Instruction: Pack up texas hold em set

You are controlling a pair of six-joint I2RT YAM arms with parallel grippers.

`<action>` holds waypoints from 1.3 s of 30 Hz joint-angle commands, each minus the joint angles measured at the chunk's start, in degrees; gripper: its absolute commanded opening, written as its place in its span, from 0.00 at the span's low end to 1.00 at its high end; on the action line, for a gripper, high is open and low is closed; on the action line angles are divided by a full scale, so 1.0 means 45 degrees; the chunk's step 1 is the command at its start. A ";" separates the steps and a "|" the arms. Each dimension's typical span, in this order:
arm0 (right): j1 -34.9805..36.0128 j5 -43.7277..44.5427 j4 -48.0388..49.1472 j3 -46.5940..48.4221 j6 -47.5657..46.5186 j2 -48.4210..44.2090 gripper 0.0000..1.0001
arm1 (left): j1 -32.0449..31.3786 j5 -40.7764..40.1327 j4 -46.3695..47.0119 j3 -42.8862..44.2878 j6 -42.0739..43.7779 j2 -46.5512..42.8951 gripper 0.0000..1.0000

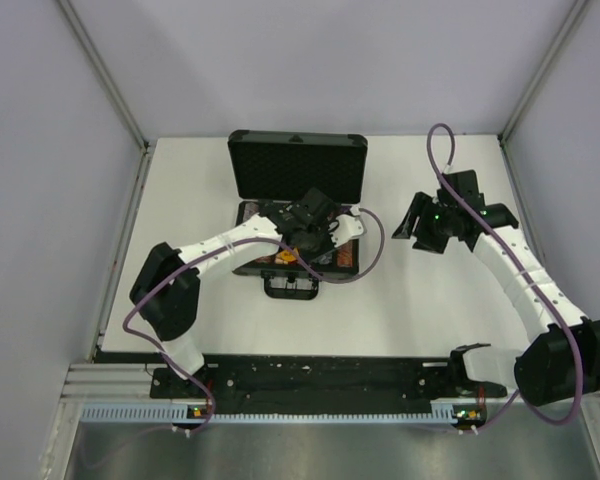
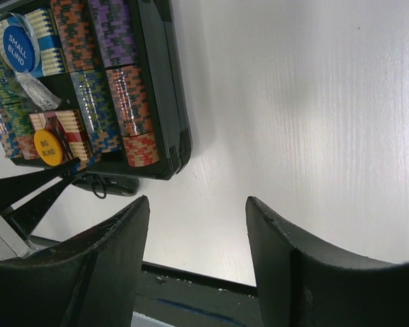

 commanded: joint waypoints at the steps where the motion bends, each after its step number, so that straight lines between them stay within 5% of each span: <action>1: -0.0149 0.0034 0.0506 -0.0050 0.0073 0.0046 0.58 | 0.0065 -0.0248 0.0272 0.0650 0.0334 0.0158 0.00; 15: -0.0149 -0.0044 0.0545 -0.0422 0.0111 -0.0148 0.57 | 0.0065 0.0006 0.0369 0.0689 -0.0037 0.0510 0.01; 25: -0.0129 0.0014 0.0525 -0.0676 0.0287 -0.0539 0.57 | 0.0046 -0.0112 0.0838 0.0670 -0.0350 0.0588 0.35; 39: -0.0149 0.0229 0.0603 -0.0032 -0.0083 -0.0638 0.60 | 0.0260 -0.0560 0.1228 0.0026 -0.1325 -0.1440 0.35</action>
